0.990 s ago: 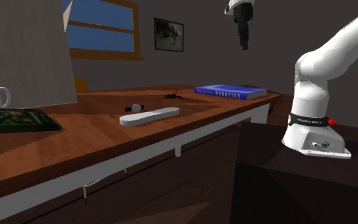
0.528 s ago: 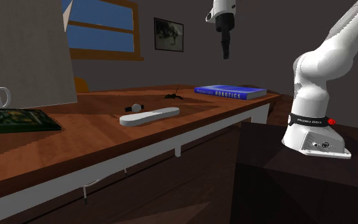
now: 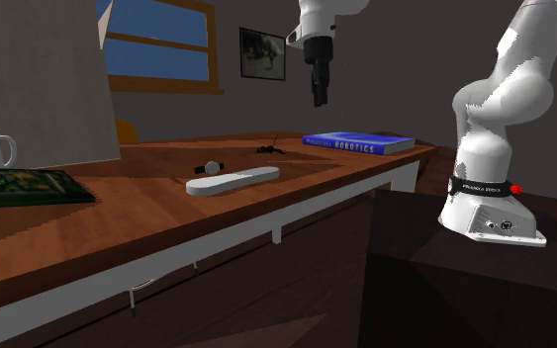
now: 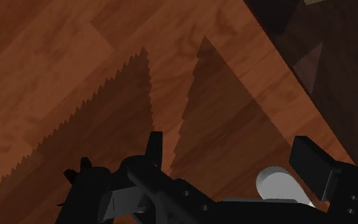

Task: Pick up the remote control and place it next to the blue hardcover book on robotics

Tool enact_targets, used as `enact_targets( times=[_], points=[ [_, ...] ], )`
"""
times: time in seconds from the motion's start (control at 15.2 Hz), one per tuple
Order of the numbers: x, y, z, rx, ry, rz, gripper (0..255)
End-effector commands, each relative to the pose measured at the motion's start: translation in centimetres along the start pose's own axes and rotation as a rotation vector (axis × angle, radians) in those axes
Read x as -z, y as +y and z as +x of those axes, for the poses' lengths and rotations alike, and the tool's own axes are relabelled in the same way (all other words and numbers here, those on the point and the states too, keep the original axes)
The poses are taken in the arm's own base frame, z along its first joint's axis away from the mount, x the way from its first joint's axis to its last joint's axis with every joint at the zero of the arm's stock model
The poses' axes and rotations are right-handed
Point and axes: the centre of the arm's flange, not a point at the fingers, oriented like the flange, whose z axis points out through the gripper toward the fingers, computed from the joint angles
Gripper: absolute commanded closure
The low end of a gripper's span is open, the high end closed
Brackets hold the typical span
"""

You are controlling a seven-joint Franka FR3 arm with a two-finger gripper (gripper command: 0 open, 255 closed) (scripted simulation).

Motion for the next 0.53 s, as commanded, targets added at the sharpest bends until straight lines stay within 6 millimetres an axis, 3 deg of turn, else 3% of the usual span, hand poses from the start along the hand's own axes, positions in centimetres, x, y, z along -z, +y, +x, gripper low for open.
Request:
enact_targets(
  times=[0.0,0.46],
  points=[
    [-0.9,-1.1,2.5,0.064,0.005,-0.007,0],
    [-4.3,-6.0,9.5,0.283,0.019,-0.03,0]
  ],
)
